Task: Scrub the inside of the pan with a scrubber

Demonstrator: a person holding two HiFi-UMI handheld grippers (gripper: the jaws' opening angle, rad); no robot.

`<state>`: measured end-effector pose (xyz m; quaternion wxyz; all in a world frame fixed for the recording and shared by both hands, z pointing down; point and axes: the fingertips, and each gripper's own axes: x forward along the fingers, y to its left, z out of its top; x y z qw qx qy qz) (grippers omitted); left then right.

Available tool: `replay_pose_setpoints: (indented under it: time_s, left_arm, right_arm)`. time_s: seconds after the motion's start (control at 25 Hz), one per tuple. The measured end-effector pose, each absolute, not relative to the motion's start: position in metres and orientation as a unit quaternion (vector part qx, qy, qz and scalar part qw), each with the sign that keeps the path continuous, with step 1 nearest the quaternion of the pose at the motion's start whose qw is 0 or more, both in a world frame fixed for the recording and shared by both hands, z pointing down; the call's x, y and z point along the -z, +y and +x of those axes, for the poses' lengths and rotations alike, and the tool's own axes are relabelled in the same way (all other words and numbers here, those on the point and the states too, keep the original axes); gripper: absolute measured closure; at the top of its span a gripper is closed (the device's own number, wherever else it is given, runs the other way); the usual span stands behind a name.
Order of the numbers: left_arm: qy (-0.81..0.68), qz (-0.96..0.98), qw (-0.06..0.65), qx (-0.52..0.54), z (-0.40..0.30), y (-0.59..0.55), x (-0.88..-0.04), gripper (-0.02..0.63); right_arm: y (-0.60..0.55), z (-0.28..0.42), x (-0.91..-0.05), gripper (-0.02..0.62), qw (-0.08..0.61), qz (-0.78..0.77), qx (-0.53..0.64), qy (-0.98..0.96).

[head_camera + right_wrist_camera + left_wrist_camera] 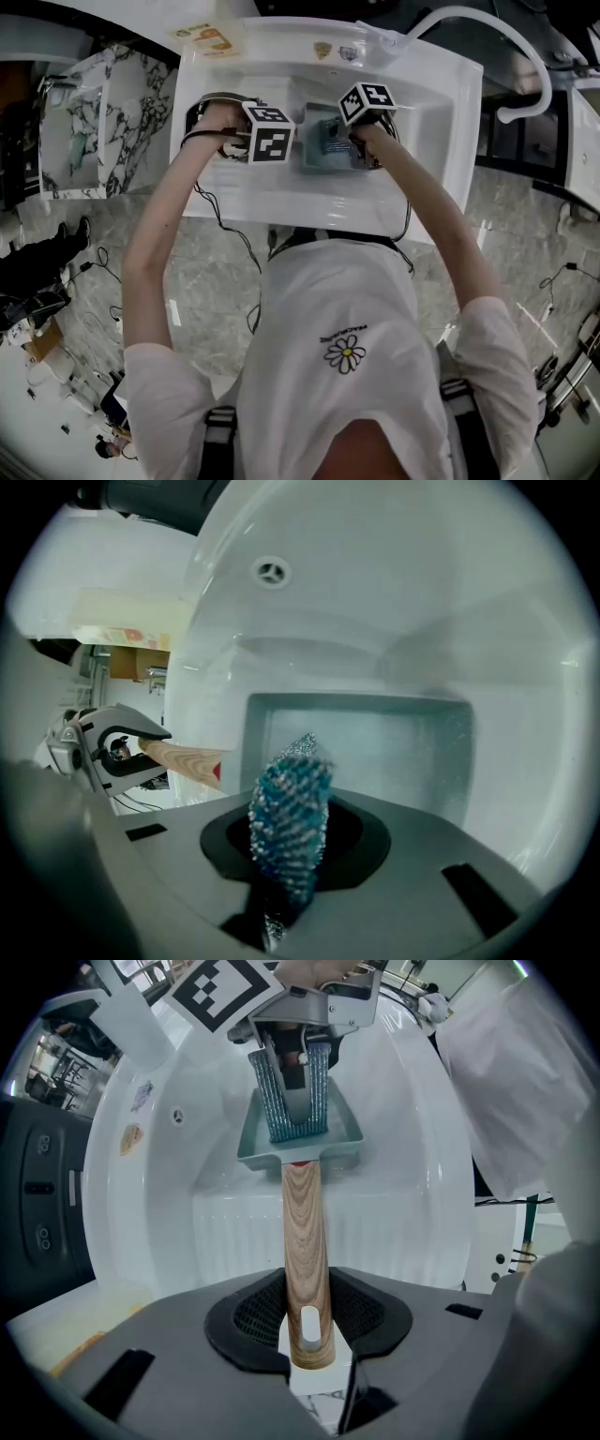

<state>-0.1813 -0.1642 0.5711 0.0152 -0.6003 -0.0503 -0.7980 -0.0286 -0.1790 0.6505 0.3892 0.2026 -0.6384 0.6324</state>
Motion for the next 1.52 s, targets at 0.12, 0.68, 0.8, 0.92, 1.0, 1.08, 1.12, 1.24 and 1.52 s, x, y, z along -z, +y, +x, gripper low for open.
replay_pose_setpoints:
  time_s: [0.12,0.68,0.8,0.92,1.0,1.08,1.12,1.24,1.52]
  left_arm:
    - [-0.051,-0.601,0.014,0.797,-0.18,-0.162,-0.572,0.471]
    - [-0.053,-0.594,0.013,0.803,-0.18,-0.161,-0.574,0.471]
    - [-0.054,-0.594,0.012,0.803,-0.181,-0.162,-0.575,0.471]
    - [-0.055,-0.591,0.012,0.805,-0.182,-0.162,-0.575,0.471]
    - [-0.055,-0.589,0.013,0.806,-0.182,-0.162,-0.575,0.471]
    - [-0.054,-0.591,0.012,0.805,-0.181,-0.161,-0.575,0.471]
    - [-0.053,-0.591,0.011,0.805,-0.181,-0.161,-0.575,0.471]
    - [-0.053,-0.592,0.007,0.804,-0.181,-0.16,-0.575,0.471]
    - [-0.054,-0.592,0.004,0.804,-0.181,-0.159,-0.575,0.471]
  right_arm:
    - [-0.176,-0.05,-0.639,0.534,0.374,0.182,-0.635,-0.651]
    - [-0.175,-0.067,-0.629,0.534,0.319,0.177,-0.665,-0.651]
    - [-0.175,-0.064,-0.625,0.534,0.325,0.183,-0.657,-0.655]
    - [-0.176,-0.05,-0.617,0.534,0.334,0.189,-0.639,-0.667]
    - [-0.177,-0.03,-0.617,0.534,0.345,0.199,-0.629,-0.667]
    - [-0.177,-0.005,-0.624,0.534,0.364,0.213,-0.621,-0.661]
    - [-0.177,0.009,-0.63,0.534,0.374,0.222,-0.618,-0.655]
    - [-0.173,0.046,-0.651,0.534,0.408,0.252,-0.609,-0.632]
    - [-0.153,0.074,-0.68,0.534,0.469,0.268,-0.591,-0.599]
